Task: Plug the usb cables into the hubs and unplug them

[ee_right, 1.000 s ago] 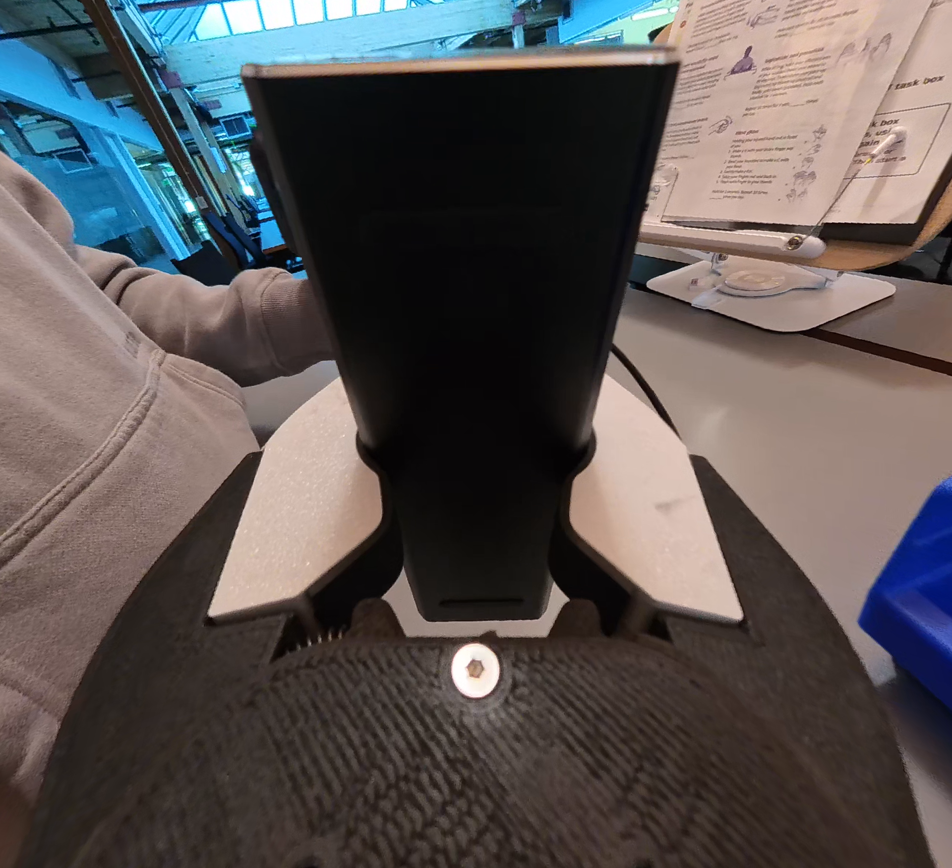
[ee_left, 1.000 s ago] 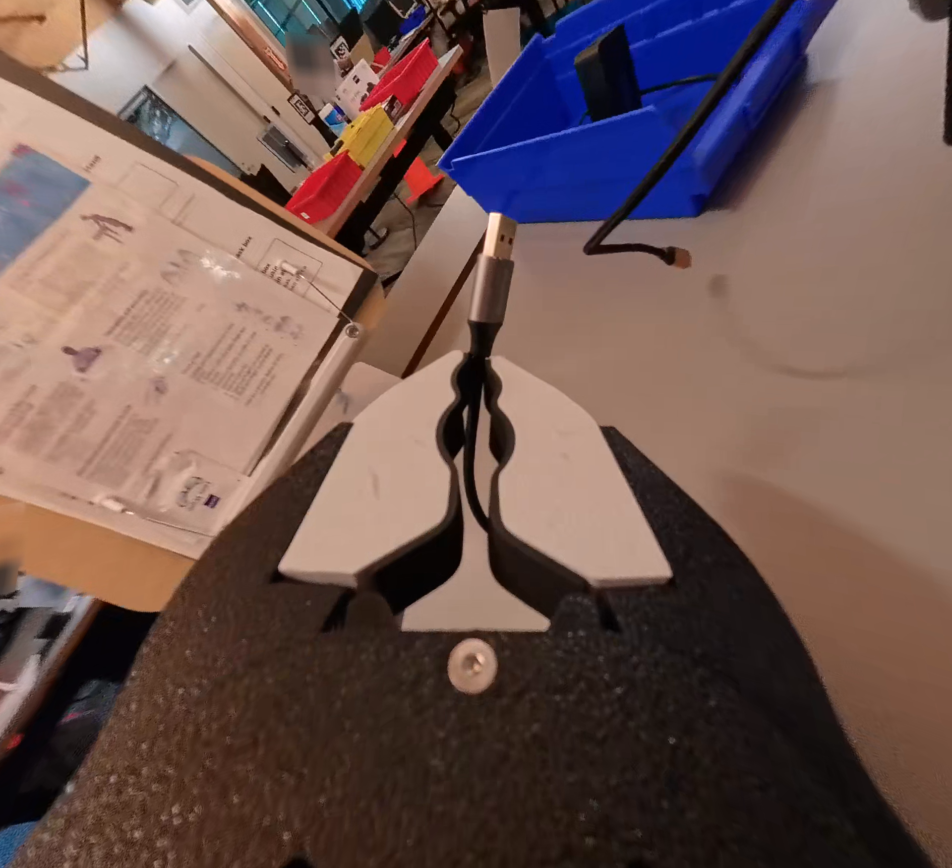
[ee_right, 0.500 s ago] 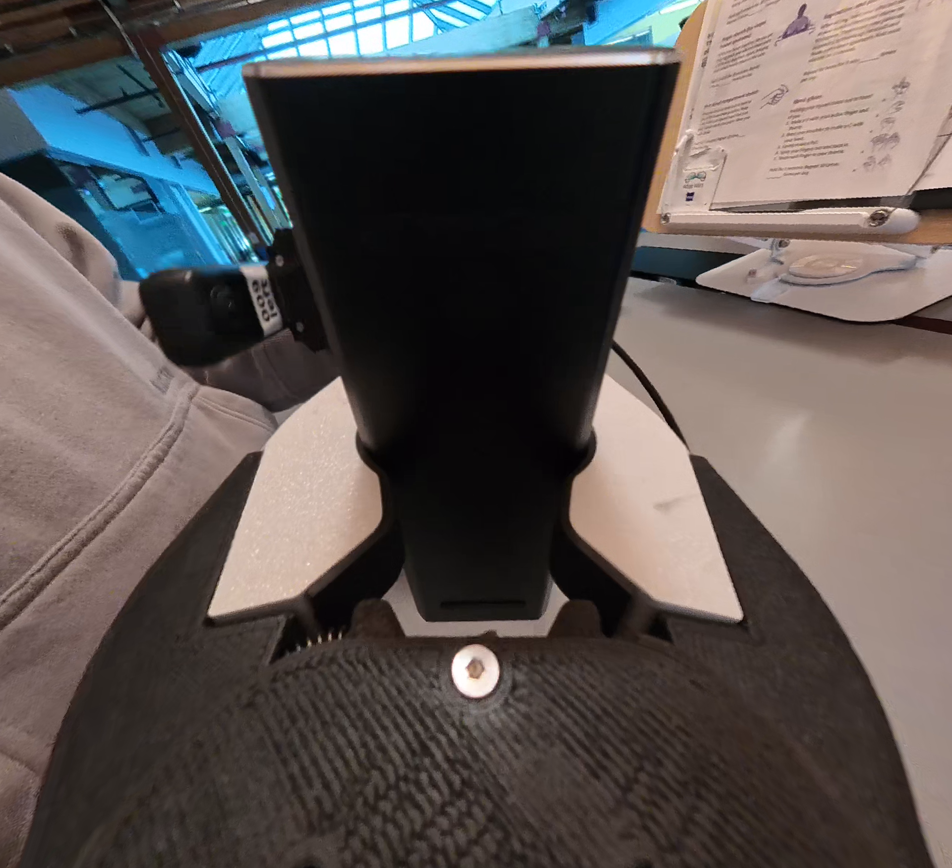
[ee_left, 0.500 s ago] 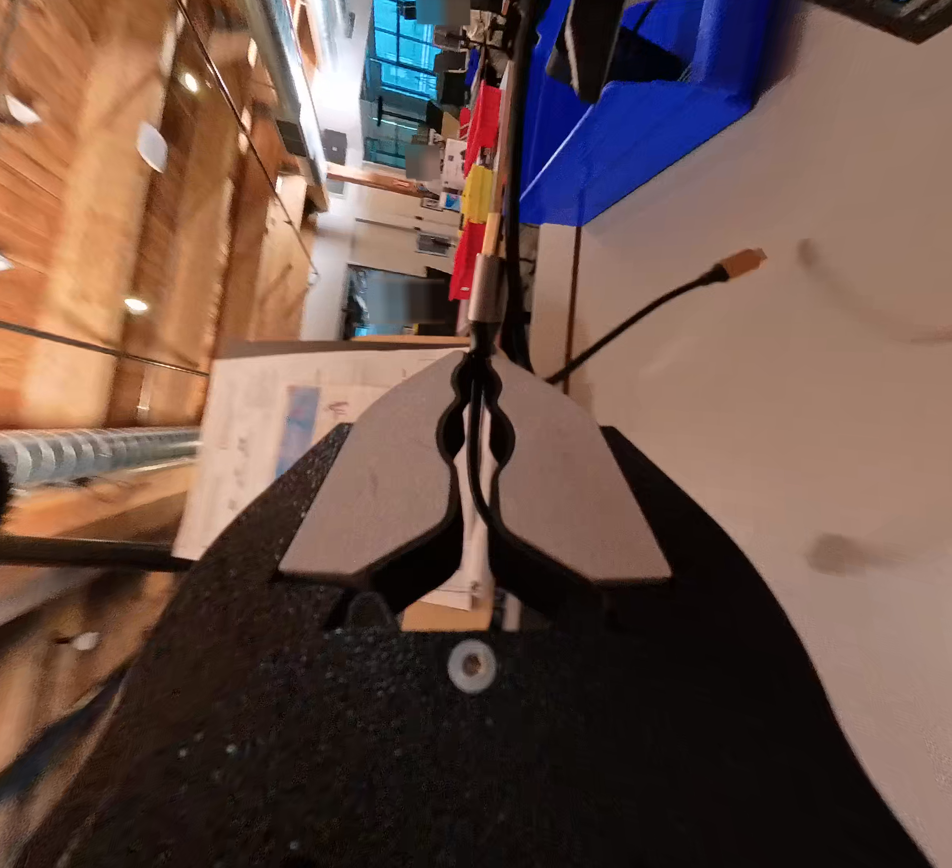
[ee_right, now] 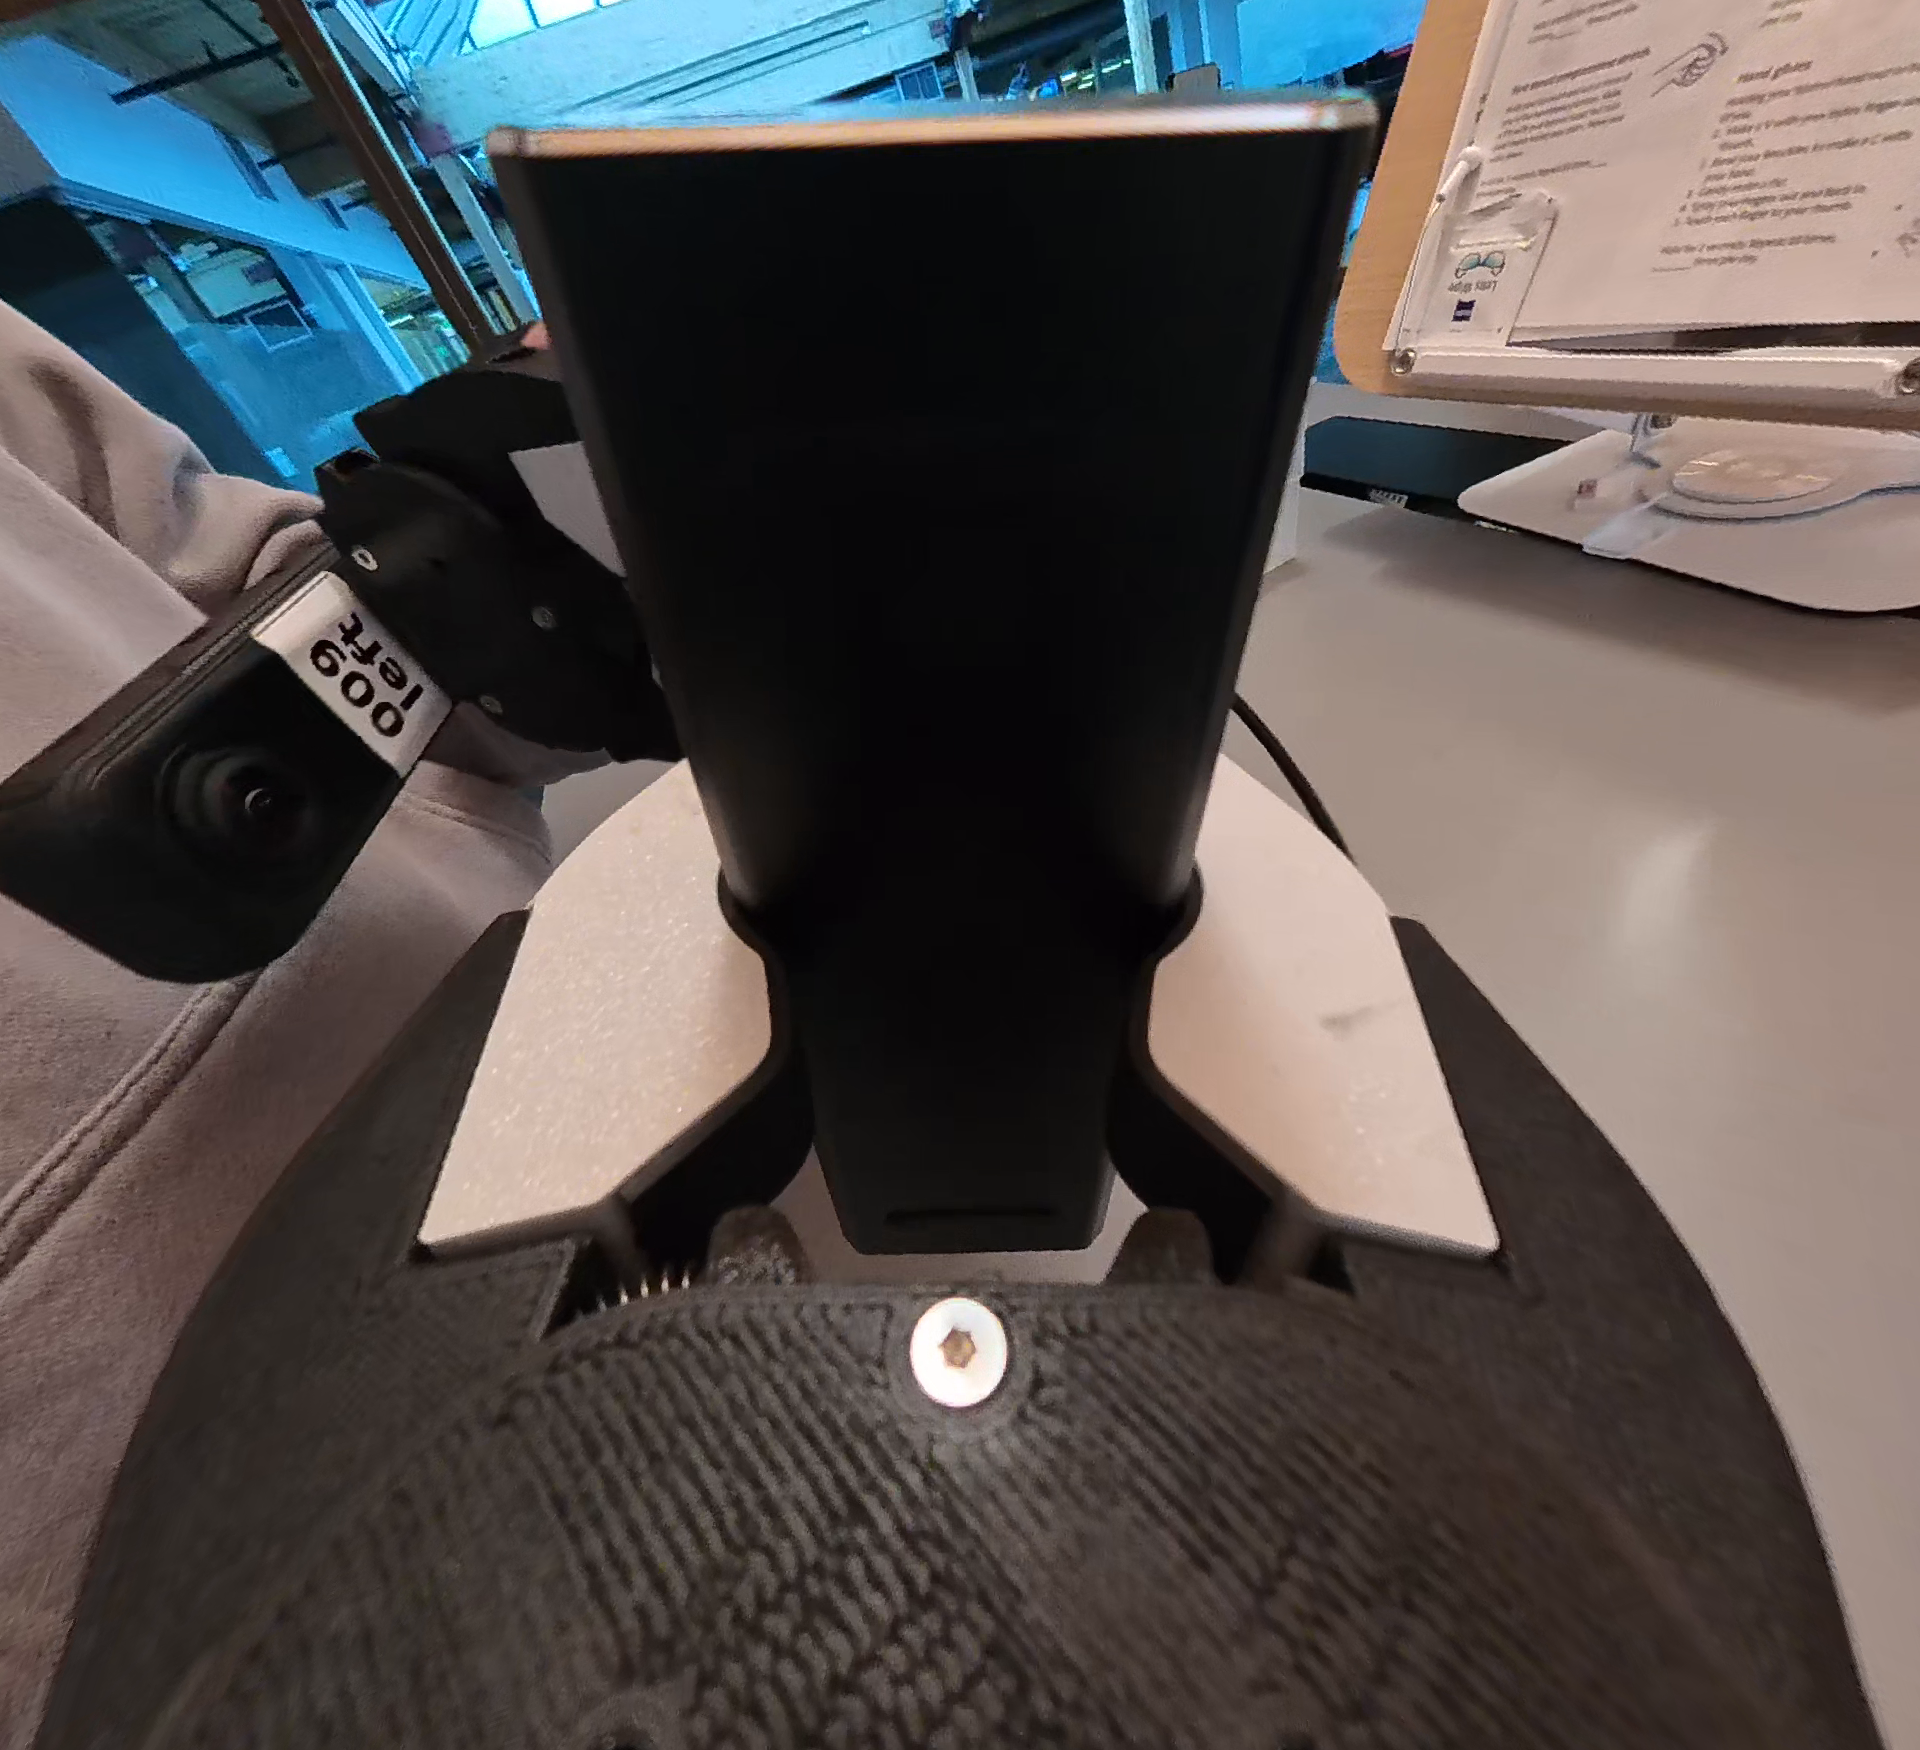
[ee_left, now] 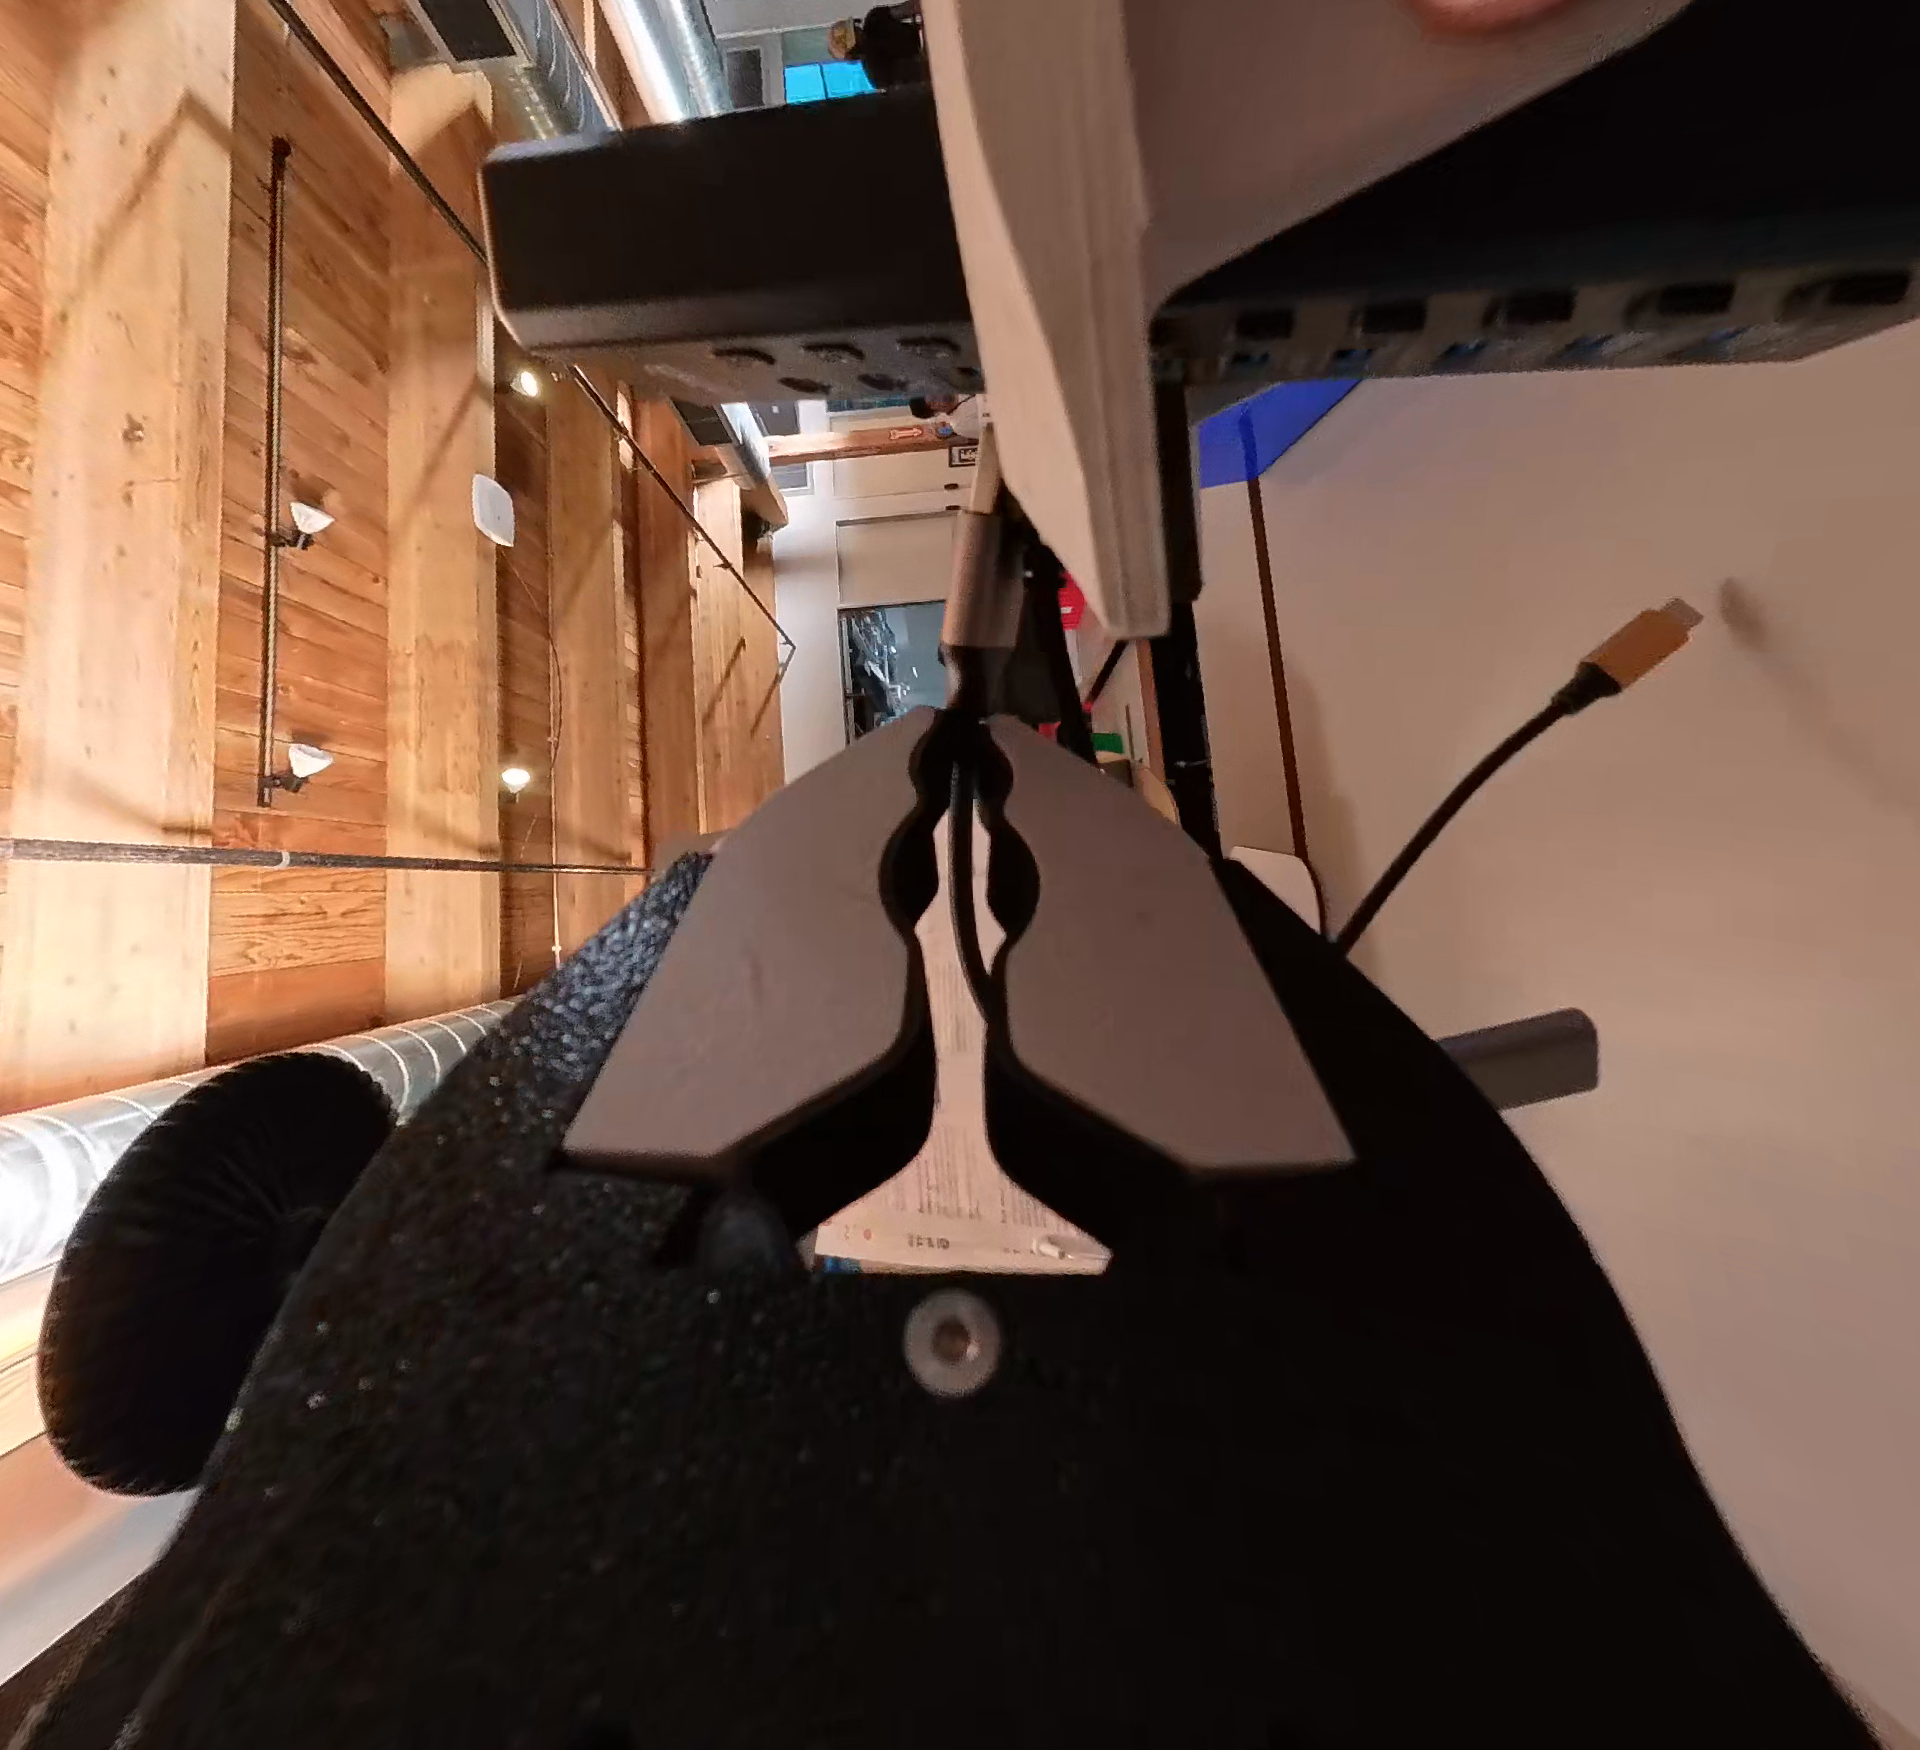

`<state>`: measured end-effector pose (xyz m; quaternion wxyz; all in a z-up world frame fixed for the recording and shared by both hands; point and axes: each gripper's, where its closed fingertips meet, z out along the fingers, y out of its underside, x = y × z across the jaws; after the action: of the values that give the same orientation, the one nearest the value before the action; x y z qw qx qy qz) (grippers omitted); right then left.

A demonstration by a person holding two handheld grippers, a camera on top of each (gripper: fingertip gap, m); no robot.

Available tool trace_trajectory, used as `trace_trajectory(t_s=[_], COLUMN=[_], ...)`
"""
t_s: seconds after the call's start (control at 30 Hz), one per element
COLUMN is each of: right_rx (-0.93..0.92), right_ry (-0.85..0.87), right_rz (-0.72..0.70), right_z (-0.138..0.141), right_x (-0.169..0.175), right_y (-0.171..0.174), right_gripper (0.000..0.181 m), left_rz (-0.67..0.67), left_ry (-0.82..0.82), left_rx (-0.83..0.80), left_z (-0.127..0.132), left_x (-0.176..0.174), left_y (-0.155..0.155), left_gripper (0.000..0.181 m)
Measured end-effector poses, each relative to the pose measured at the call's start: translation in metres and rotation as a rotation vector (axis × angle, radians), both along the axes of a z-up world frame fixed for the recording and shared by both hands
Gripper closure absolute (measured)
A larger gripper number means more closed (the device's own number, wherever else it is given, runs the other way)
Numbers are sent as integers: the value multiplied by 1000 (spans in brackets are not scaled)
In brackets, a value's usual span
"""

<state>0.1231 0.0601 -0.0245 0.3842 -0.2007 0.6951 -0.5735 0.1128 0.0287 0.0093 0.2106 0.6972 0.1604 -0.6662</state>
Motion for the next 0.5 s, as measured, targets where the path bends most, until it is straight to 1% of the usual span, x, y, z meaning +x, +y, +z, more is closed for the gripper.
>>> trace_trajectory(t_s=[0.2, 0.5], right_rx=[4, 25], right_ry=[-10, -89], right_rz=[25, 72], right_z=[-2, 0], right_x=[7, 14], right_y=[-1, -1], right_gripper=[109, 108], left_rz=[4, 32], left_ry=[15, 46], left_rx=[18, 17], left_z=[3, 4], left_x=[-1, 1], left_y=[4, 0], left_gripper=[178, 178])
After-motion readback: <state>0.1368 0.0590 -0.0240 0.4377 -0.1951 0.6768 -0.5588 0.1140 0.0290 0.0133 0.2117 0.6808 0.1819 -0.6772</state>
